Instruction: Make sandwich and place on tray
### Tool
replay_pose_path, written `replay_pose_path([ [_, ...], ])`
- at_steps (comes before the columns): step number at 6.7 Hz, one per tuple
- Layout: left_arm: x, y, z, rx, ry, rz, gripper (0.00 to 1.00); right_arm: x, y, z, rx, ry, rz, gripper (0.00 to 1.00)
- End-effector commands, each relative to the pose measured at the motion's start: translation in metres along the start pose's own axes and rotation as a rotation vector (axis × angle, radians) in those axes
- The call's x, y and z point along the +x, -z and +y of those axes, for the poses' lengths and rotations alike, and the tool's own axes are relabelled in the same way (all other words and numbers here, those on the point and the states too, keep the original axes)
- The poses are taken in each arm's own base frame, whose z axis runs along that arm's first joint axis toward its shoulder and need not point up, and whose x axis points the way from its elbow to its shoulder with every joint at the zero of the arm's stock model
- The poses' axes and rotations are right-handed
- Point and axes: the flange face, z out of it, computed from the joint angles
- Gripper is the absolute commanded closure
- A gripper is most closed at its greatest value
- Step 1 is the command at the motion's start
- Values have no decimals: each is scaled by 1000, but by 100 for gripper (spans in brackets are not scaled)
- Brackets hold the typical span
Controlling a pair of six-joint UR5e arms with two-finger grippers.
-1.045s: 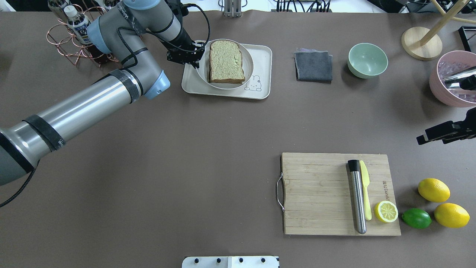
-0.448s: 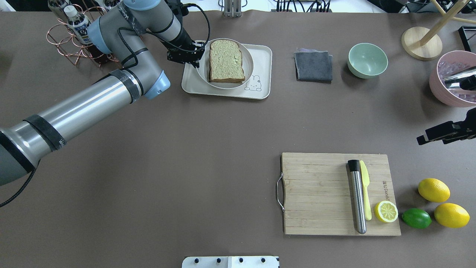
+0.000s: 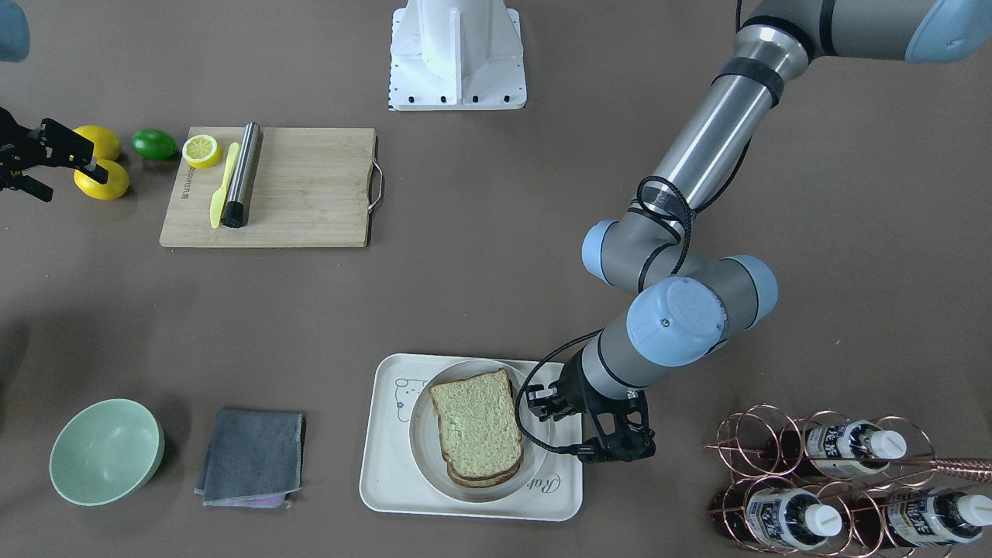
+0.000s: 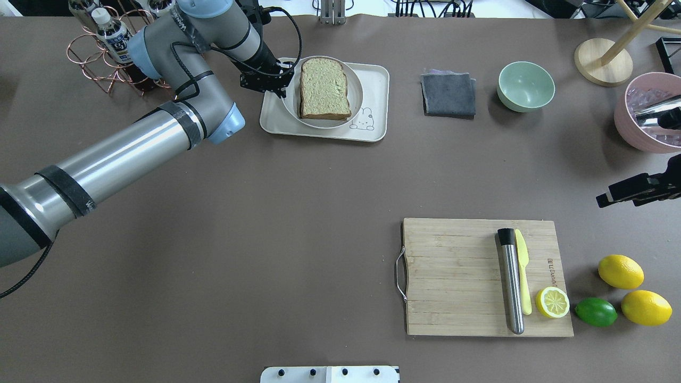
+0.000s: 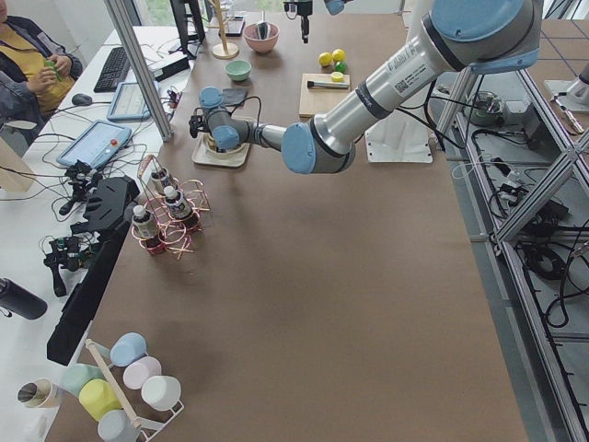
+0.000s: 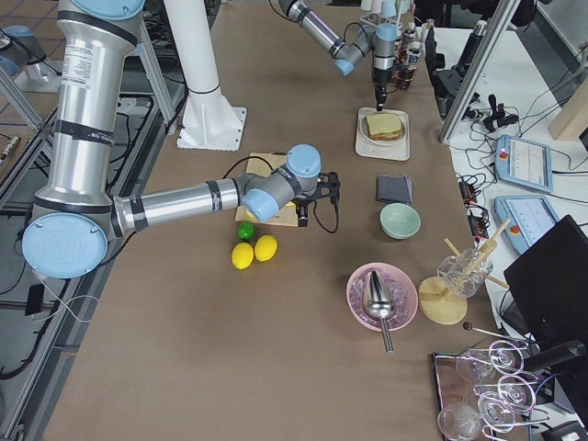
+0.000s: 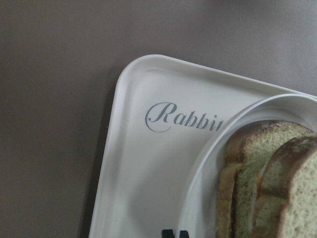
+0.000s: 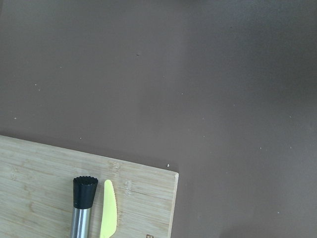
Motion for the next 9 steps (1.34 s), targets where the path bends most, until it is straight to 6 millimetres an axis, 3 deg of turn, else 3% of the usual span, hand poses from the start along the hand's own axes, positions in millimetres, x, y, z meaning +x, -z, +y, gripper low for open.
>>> replay_pose_path([
  [1,4,6,1,11,-1,10,24,0,0,0,-2,-1,-2,0],
  [2,-15,17,20,14,-11,15,24,1,-3,0,-5,-4,3,0],
  [5,-40,94,76,-37,-13,-91,25,13,-10,-4,13,-18,55,0],
  [6,-53,134,96,-58,-118,-151,25,24,-12,-5,14,-38,68,0],
  [8,-148,211,127,-31,-242,-201,24,43,-16,-7,10,-46,86,0],
  [9,-189,235,134,-44,-303,-248,21,62,-15,-10,16,-20,106,0],
])
